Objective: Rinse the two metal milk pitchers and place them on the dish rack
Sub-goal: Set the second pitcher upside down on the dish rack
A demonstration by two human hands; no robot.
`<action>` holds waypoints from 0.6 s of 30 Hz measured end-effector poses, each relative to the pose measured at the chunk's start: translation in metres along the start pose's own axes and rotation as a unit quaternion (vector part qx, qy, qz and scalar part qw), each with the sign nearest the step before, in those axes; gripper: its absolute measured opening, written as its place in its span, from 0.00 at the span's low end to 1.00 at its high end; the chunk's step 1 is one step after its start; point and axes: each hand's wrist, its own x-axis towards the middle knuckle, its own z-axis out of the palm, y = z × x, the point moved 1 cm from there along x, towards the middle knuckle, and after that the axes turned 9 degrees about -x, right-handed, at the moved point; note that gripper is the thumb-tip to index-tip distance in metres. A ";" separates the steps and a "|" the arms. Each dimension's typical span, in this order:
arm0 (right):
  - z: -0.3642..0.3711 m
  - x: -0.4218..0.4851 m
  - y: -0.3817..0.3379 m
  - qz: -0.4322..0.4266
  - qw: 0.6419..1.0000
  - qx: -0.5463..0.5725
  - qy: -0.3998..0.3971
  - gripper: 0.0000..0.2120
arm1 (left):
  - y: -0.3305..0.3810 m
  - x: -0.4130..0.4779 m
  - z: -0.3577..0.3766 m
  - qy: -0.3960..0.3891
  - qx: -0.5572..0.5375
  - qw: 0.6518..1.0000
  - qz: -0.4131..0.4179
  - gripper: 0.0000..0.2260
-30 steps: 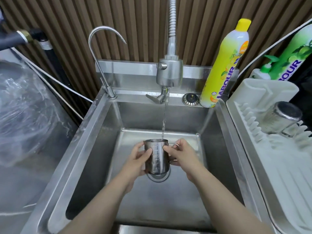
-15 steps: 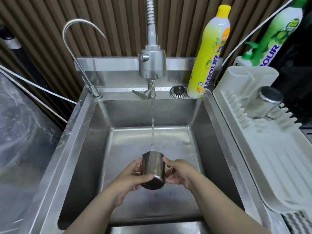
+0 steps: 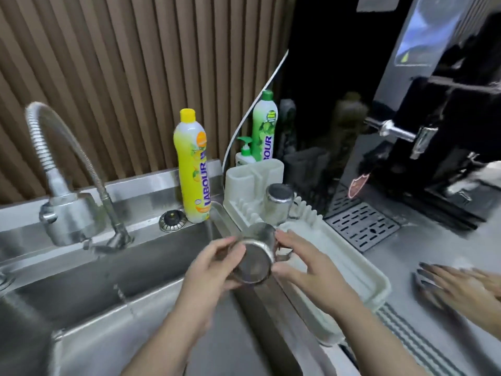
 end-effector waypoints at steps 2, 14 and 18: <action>-0.022 0.007 0.013 0.038 0.997 0.030 0.060 0.16 | 0.009 0.022 0.029 -0.037 0.021 0.999 -0.008 0.07; -0.039 0.072 0.091 0.210 0.937 0.276 0.043 0.12 | -0.039 0.135 0.105 0.027 0.133 0.990 -0.048 0.03; -0.041 0.080 0.100 0.237 0.929 0.282 0.035 0.10 | -0.048 0.148 0.107 0.051 0.141 0.987 -0.050 0.05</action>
